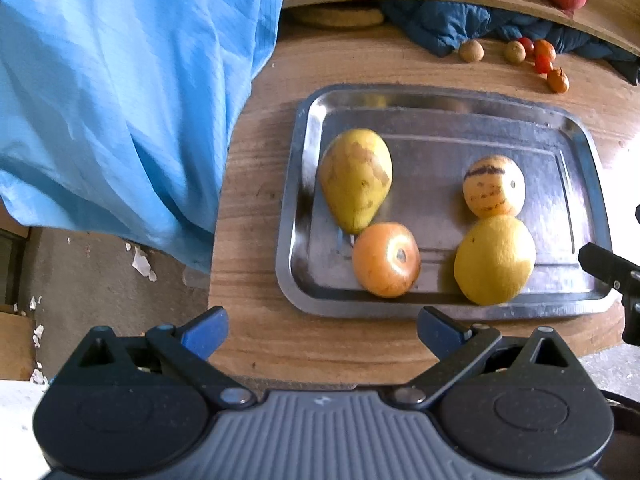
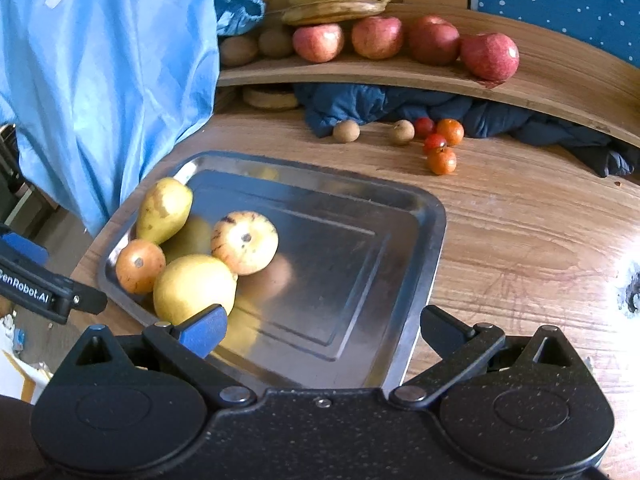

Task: Organize fruits
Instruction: 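Move both tools back toward the small fruits under the shelf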

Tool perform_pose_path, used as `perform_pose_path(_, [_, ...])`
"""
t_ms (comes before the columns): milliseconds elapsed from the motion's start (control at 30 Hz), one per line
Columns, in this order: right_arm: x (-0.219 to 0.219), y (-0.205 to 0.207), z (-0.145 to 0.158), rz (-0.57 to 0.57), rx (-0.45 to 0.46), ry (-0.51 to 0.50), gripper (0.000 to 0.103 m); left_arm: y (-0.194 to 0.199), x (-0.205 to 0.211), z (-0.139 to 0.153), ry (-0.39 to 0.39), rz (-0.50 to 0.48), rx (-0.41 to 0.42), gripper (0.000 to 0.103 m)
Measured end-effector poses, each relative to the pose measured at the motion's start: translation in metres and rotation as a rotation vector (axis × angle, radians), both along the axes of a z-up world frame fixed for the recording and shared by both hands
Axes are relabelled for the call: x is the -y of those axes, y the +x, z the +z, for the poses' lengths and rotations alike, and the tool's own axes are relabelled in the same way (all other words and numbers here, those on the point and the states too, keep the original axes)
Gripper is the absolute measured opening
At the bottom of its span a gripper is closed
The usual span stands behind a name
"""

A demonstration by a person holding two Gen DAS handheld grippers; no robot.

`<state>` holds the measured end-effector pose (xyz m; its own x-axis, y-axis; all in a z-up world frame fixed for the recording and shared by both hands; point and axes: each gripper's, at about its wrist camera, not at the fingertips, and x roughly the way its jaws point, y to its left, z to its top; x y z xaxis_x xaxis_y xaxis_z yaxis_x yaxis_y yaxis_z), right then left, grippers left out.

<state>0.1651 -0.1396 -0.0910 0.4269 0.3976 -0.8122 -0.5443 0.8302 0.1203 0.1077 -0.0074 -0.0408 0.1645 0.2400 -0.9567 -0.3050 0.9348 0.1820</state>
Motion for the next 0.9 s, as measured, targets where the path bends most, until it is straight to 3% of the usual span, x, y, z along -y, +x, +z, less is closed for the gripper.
perform_pose_path(900, [0.002,0.068,-0.003,-0.153,0.020,0.023,0.102,0.098,-0.023,0.010,-0.002,-0.089,0.133,0.102])
